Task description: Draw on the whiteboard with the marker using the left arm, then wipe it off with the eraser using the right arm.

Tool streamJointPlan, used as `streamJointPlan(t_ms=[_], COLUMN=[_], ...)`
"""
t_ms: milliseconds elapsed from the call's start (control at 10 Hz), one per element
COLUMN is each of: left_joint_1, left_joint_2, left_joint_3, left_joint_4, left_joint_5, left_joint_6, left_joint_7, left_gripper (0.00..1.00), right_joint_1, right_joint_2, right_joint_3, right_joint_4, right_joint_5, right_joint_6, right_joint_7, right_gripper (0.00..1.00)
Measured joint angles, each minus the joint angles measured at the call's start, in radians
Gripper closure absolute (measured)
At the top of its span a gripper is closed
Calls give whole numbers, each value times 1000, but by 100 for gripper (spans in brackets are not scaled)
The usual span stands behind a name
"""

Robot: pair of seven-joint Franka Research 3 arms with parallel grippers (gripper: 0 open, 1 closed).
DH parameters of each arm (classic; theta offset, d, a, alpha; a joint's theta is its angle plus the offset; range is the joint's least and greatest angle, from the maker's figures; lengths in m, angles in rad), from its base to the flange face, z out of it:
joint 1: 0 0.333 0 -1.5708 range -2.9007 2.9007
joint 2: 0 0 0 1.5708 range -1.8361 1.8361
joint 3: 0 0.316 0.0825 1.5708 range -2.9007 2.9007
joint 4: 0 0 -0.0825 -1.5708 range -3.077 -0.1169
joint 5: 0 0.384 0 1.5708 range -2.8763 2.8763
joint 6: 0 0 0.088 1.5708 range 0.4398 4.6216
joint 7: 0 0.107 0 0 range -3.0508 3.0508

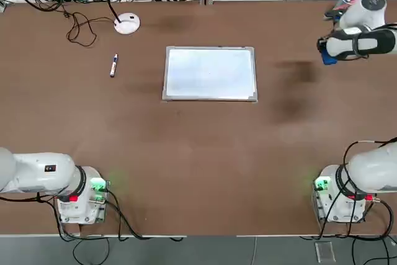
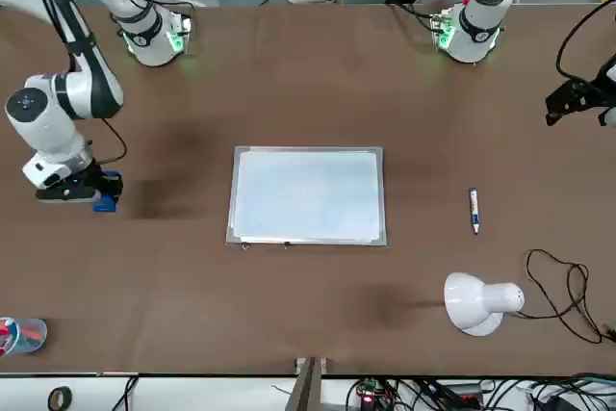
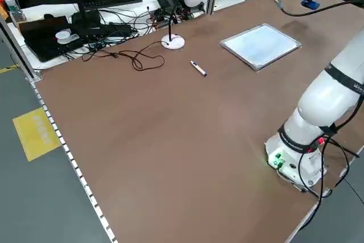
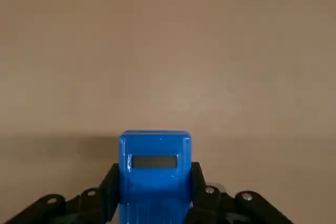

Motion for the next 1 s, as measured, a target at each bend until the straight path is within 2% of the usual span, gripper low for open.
streamJointPlan(t_ms=[200,400,1000], left_joint_1=[-1,-2,-5], left_joint_2=[0,0,0], left_joint_3=[0,-6,-24], left_joint_4=[0,0,0], left_joint_5=[0,0,19], left_joint_6=[0,0,0], left_joint_7=[-18,-34,-62], left_gripper=[0,0,0], right_joint_1=[-35,-45,-45], right_joint_2=[66,123,137], right_joint_3=[1,1,7], right_joint_4=[-20,-21,-20], right_joint_5=[0,0,0], right_joint_6=[99,145,154], right_joint_7=[0,1,19], right_gripper=[44,44,44])
